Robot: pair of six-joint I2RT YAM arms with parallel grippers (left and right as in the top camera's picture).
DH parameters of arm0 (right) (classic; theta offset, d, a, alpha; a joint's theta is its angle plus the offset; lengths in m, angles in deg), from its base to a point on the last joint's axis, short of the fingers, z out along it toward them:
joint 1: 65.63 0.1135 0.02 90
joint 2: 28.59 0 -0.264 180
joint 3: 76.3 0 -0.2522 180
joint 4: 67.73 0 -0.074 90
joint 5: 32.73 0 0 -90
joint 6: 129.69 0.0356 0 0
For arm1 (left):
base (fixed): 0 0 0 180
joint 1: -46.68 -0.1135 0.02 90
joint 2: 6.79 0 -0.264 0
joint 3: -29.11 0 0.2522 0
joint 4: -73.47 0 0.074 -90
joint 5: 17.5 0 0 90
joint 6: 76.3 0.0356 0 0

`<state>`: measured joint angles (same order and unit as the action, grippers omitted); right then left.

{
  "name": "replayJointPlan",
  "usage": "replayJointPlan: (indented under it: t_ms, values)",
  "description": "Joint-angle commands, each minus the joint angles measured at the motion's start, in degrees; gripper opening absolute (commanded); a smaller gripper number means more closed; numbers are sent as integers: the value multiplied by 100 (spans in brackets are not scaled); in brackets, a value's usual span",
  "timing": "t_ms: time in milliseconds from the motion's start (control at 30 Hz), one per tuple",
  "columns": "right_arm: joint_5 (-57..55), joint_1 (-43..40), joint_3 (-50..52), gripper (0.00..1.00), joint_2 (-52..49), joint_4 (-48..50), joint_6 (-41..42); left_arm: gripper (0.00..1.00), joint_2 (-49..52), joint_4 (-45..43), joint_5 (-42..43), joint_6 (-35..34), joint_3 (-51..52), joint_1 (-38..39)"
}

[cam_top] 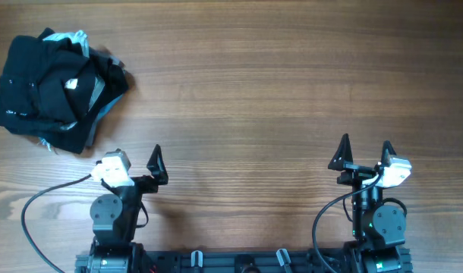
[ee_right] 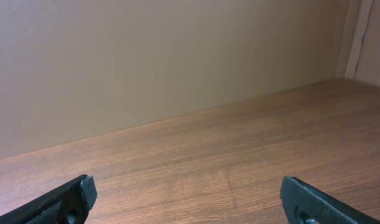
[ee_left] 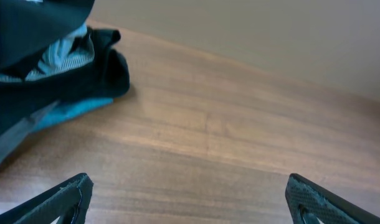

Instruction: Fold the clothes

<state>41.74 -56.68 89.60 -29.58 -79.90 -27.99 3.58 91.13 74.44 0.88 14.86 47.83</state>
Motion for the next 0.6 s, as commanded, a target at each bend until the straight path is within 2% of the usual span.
replayJointPlan:
  t_ms: [0, 67, 167, 300, 567]
  values:
    - [-98, 2, 4, 100, 57, 26, 33, 100, 151, 42, -96, -96, 15, 39]
    - [-98, 2, 4, 100, 57, 26, 33, 100, 175, 24, -46, -197, 15, 39]
    - [-98, 2, 4, 100, 59, 26, 33, 100, 175, -472, 260, -610, 13, 39]
    - [-98, -133, 4, 100, 83, 26, 33, 100, 168, -1410, 302, -413, 13, 42]
    - [-94, -994, 2, 100, 83, 28, 33, 100, 168, -2175, 723, -413, 13, 39]
